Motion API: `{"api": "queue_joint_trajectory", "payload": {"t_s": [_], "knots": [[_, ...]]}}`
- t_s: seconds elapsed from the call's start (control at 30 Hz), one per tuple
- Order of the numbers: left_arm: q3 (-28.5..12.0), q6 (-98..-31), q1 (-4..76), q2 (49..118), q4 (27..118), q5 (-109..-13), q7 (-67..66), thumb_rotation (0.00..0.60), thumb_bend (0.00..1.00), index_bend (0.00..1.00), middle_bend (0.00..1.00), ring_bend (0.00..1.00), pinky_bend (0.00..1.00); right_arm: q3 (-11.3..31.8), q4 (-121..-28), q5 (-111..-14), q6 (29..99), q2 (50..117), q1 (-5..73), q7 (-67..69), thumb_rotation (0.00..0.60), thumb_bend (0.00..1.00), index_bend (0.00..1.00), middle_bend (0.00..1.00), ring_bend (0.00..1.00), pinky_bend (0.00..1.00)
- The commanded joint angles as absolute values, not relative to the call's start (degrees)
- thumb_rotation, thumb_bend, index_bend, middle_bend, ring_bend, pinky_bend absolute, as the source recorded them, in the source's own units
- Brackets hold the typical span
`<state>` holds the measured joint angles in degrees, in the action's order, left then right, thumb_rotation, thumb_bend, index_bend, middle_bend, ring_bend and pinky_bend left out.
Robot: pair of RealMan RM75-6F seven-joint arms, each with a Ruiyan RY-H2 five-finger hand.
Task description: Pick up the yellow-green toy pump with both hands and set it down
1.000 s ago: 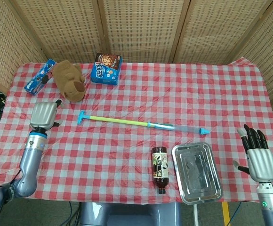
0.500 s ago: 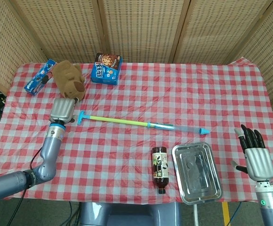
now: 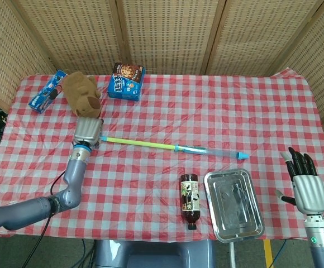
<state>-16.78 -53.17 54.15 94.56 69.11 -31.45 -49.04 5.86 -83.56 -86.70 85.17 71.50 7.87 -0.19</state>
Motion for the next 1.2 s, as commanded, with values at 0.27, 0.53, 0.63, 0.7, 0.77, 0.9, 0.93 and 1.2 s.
{"api": "queue_joint_trajectory", "payload": {"t_s": [0.27, 0.53, 0.63, 0.7, 0.77, 0.9, 0.93, 1.2], "knots": [[-15.6, -49.6, 58.2, 101.3, 59.8, -28.2, -50.5, 0.600, 0.32, 0.47, 0.81, 0.75, 0.67, 5.9, -83.7, -86.8, 85.6, 71.0, 7.7, 1.4, 0.600, 0.07, 0.02, 0.00, 0.00, 0.00], [-15.2, -48.3, 59.3, 103.2, 56.2, -27.7, -50.4, 0.600, 0.33, 0.46, 0.81, 0.75, 0.67, 5.9, -83.6, -86.8, 85.7, 70.9, 7.7, 2.1, 0.600, 0.07, 0.03, 0.00, 0.00, 0.00], [-15.2, -47.9, 59.6, 103.6, 55.4, -27.5, -50.5, 0.600, 0.33, 0.46, 0.81, 0.75, 0.67, 5.9, -83.7, -86.8, 85.8, 70.8, 7.7, 2.2, 0.600, 0.07, 0.03, 0.00, 0.00, 0.00], [-15.2, -47.8, 59.7, 103.7, 55.1, -27.4, -50.6, 0.600, 0.33, 0.46, 0.81, 0.75, 0.67, 5.9, -83.7, -86.8, 85.8, 70.8, 7.7, 2.3, 0.600, 0.07, 0.03, 0.00, 0.00, 0.00], [-15.1, -47.5, 59.9, 103.9, 54.7, -27.2, -50.7, 0.600, 0.33, 0.46, 0.81, 0.75, 0.67, 5.9, -83.7, -86.7, 85.8, 70.8, 7.7, 2.3, 0.600, 0.07, 0.03, 0.00, 0.00, 0.00], [-15.0, -47.0, 60.2, 104.4, 54.0, -26.9, -50.9, 0.600, 0.33, 0.46, 0.81, 0.75, 0.67, 5.9, -83.8, -86.7, 85.8, 70.7, 7.7, 2.4, 0.600, 0.07, 0.03, 0.00, 0.00, 0.00], [-14.9, -46.7, 60.2, 104.6, 53.7, -26.7, -51.1, 0.600, 0.33, 0.46, 0.81, 0.75, 0.67, 5.9, -83.8, -86.7, 85.8, 70.7, 7.7, 2.5, 0.600, 0.07, 0.03, 0.00, 0.00, 0.00], [-14.8, -45.7, 60.9, 105.9, 51.3, -26.1, -51.5, 0.600, 0.33, 0.46, 0.81, 0.75, 0.67, 5.9, -83.8, -86.8, 85.8, 70.7, 7.7, 2.9, 0.600, 0.07, 0.03, 0.00, 0.00, 0.00]]}}
